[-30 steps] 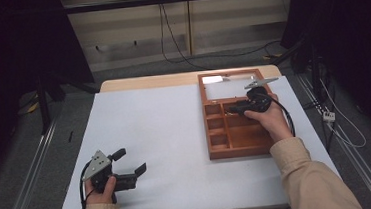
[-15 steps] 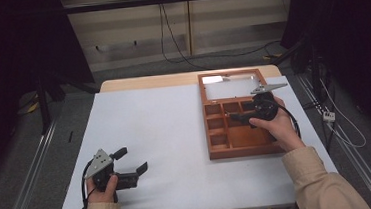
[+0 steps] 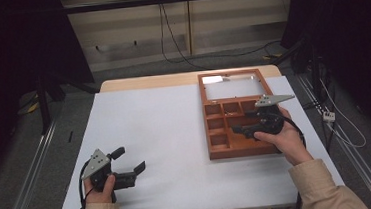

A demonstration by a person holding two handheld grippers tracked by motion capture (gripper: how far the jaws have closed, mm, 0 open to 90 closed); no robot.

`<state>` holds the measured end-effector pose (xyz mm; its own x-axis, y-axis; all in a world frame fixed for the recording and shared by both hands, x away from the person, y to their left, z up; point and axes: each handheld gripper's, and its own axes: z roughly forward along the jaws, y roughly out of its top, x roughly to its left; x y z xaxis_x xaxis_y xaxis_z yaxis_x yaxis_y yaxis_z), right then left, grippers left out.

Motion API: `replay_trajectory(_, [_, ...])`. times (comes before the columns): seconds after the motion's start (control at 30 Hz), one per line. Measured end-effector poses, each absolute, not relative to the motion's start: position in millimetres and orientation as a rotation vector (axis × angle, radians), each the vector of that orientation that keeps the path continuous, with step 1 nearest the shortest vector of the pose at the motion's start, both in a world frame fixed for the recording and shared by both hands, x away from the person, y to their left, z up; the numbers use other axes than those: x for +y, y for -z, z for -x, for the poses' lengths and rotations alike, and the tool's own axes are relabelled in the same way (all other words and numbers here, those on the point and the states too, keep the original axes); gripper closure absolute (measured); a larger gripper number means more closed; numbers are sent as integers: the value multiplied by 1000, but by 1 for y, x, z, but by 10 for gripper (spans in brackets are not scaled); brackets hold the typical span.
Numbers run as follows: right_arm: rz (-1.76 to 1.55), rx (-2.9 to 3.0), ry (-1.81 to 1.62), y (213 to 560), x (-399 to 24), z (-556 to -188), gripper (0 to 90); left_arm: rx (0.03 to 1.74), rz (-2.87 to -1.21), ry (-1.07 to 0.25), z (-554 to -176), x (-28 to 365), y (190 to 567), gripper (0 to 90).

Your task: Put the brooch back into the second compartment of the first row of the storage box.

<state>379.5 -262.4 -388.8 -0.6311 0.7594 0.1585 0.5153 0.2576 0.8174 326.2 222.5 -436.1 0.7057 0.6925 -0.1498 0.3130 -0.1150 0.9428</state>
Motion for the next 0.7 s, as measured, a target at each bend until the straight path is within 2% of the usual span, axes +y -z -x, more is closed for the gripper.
replay_trajectory(0.7, [-1148, 2248, -1344, 399, -274, -330, 192, 812, -1711, -393, -325, 221, 436, 38])
